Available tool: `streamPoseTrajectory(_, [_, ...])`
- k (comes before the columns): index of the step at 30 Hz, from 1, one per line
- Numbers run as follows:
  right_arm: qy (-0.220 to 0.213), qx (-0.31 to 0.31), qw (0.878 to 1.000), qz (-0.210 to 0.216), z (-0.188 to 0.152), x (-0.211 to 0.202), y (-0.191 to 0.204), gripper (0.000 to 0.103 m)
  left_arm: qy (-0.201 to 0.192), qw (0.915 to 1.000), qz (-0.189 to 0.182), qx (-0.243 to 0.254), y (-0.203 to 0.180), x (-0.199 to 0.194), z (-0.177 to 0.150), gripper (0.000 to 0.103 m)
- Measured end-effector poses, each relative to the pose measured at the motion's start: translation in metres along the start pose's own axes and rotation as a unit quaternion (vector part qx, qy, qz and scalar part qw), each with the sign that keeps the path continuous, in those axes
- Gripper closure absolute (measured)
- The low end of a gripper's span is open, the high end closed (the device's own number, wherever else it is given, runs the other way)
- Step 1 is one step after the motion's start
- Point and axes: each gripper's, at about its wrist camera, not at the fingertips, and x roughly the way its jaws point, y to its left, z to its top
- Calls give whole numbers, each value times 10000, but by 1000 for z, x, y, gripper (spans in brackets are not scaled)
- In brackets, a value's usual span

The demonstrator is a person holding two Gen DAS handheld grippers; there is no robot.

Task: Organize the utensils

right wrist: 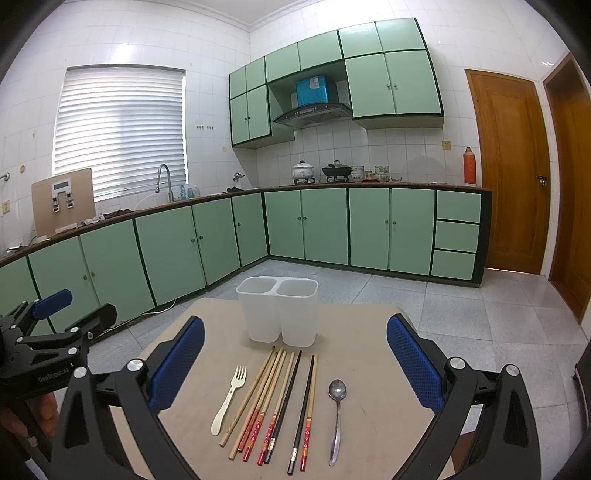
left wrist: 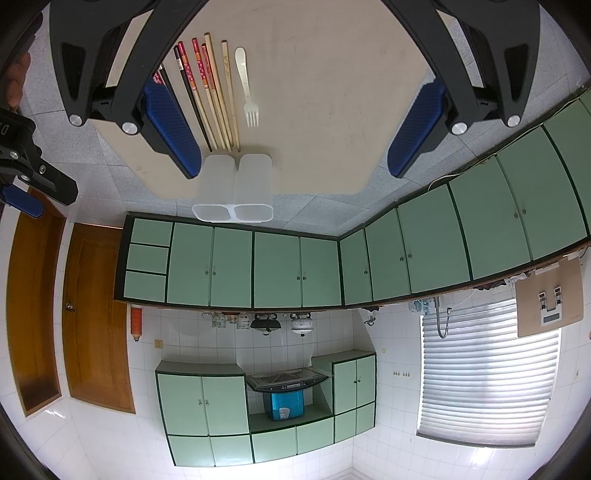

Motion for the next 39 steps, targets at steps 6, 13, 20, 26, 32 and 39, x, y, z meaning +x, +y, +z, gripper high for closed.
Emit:
streamPoseTrajectory(6, [3,3,10000,-1,0,0,0,6,5,10000,-2,3,0,0,0,5])
streamPoseTrajectory(13, [19,12,10000,-1,-7,8,0,6,5,10000,1,7,-1,0,0,5])
streamPoseTrajectory(20, [23,10,10000,-2,-7,8,0,6,7,10000,3,7,-1,0,0,5])
streamPoseTrajectory(26, [21,11,10000,-1,-8,9,1,6,10,10000,-2,8,0,0,0,5])
streamPoseTrajectory(32, [33,14,10000,-5,-8,10,0,6,10,10000,-4,5,0,1,0,5])
streamPoseTrajectory(39, [49,20,10000,-6,-12,13,0,6,29,10000,8,16,1,3,-2,5])
